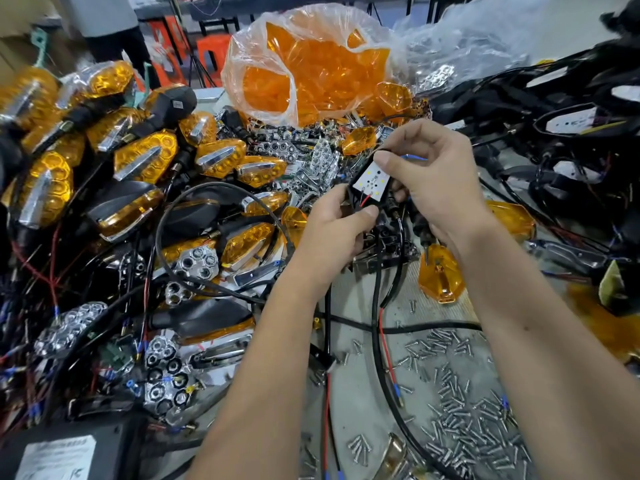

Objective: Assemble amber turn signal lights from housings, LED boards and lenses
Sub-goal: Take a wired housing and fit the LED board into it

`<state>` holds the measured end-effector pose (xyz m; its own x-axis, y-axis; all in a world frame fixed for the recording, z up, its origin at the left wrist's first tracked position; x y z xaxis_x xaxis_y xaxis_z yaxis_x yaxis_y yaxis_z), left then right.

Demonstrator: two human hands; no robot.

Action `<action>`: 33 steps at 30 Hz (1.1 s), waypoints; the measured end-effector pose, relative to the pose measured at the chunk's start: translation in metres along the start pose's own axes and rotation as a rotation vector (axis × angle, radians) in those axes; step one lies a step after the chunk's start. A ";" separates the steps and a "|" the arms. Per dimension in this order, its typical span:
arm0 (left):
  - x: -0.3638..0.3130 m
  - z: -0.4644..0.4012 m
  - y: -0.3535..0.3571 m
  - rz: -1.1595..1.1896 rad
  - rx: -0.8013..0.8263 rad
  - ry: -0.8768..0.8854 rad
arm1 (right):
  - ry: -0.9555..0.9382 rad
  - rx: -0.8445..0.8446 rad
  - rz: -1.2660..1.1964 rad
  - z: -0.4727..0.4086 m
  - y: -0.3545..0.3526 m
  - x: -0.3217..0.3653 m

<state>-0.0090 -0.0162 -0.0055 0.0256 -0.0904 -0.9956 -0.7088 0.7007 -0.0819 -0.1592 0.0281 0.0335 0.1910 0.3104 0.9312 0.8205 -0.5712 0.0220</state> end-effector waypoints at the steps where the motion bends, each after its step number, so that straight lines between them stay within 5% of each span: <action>1: 0.000 0.001 -0.001 -0.014 -0.013 0.017 | 0.022 0.011 -0.027 0.000 0.001 -0.002; 5: -0.004 0.001 -0.005 -0.086 -0.055 0.108 | 0.133 0.131 -0.135 0.002 0.009 -0.006; 17: -0.005 0.000 -0.005 -0.115 -0.082 0.135 | 0.019 0.228 -0.138 0.004 0.017 0.006; 33: -0.005 -0.001 -0.004 -0.135 -0.083 0.116 | -0.042 0.158 -0.058 0.002 0.014 0.010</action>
<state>-0.0069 -0.0197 -0.0004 0.0465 -0.2639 -0.9634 -0.7602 0.6164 -0.2055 -0.1445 0.0247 0.0420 0.1601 0.3729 0.9140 0.9048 -0.4255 0.0151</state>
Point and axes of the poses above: each hand's wrist, its own z-axis away from the middle knuckle, its own y-axis out of the palm, x = y × z, the point moved 7 cm from there along -z, towards the middle knuckle, and after that the axes turned 5 degrees about -z, right-handed, at the moved point
